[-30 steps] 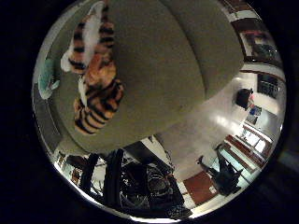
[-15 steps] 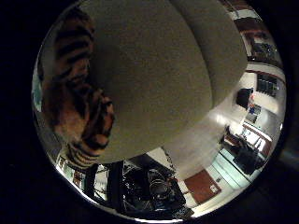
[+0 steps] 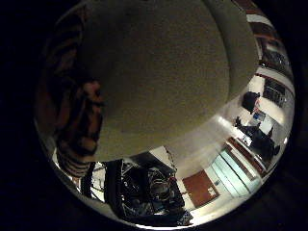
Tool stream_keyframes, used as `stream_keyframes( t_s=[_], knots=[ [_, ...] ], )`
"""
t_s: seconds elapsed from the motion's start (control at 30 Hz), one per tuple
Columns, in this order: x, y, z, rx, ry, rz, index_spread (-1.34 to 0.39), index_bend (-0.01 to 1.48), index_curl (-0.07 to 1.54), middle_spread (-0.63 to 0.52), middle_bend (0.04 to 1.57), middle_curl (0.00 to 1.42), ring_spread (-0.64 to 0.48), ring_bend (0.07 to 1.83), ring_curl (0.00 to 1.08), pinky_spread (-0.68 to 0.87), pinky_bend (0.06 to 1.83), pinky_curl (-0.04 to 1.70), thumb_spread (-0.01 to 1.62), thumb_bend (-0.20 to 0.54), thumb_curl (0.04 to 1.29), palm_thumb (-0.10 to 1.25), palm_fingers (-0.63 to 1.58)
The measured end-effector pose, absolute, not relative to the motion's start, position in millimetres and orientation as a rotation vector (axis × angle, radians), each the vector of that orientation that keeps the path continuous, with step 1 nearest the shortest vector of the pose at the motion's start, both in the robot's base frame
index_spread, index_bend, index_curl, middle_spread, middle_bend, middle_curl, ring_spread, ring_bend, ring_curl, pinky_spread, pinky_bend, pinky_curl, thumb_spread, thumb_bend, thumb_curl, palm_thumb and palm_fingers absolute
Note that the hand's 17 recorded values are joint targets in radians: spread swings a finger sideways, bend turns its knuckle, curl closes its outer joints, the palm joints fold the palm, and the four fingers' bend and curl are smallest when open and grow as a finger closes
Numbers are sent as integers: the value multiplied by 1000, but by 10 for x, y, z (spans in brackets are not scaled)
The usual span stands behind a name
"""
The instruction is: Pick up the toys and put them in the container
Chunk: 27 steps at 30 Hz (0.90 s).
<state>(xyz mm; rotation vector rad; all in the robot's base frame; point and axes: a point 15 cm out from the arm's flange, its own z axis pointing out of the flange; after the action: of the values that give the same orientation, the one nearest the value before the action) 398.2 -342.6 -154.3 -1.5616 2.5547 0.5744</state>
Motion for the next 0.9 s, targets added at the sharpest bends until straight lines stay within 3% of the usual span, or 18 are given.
stream_keyframes(
  t_s=[0.07, 0.17, 0.2, 0.27, 0.4, 0.6, 0.9],
  knots=[
    [3957, -3379, -1541, -1589, 2551, 601, -314, 183, 291, -52, 287, 366, 6, 586, 329, 281, 688, 147, 1033, -19, 362, 682, 664],
    [3975, -3382, -1514, -1615, 2544, 594, -377, 198, 327, -182, 435, 444, -194, 761, 400, -92, 848, 151, 1015, -19, 374, 727, 971],
    [4008, -3418, -1480, -1619, 2542, 571, -409, 255, 365, -223, 510, 490, -242, 818, 435, -192, 938, 187, 1005, -13, 381, 757, 1125],
    [4081, -3497, -1396, -1628, 2541, 522, -458, 386, 464, -276, 662, 592, -298, 942, 513, -296, 1116, 272, 993, -14, 389, 802, 1189],
    [4179, -3696, -1262, -1633, 2540, 418, -507, 633, 679, -335, 879, 780, -327, 1145, 645, -304, 1349, 407, 967, -16, 402, 867, 1069],
    [4128, -3901, -1143, -1580, 2557, 373, -485, 914, 937, -348, 1055, 979, -326, 1285, 791, -240, 1521, 549, 941, -16, 428, 936, 998],
    [4275, -4266, -462, -1556, 2542, 206, -394, 1001, 1060, -285, 1171, 1048, -316, 1297, 904, -188, 1576, 661, 980, -7, 513, 1103, 1002]
  ],
)
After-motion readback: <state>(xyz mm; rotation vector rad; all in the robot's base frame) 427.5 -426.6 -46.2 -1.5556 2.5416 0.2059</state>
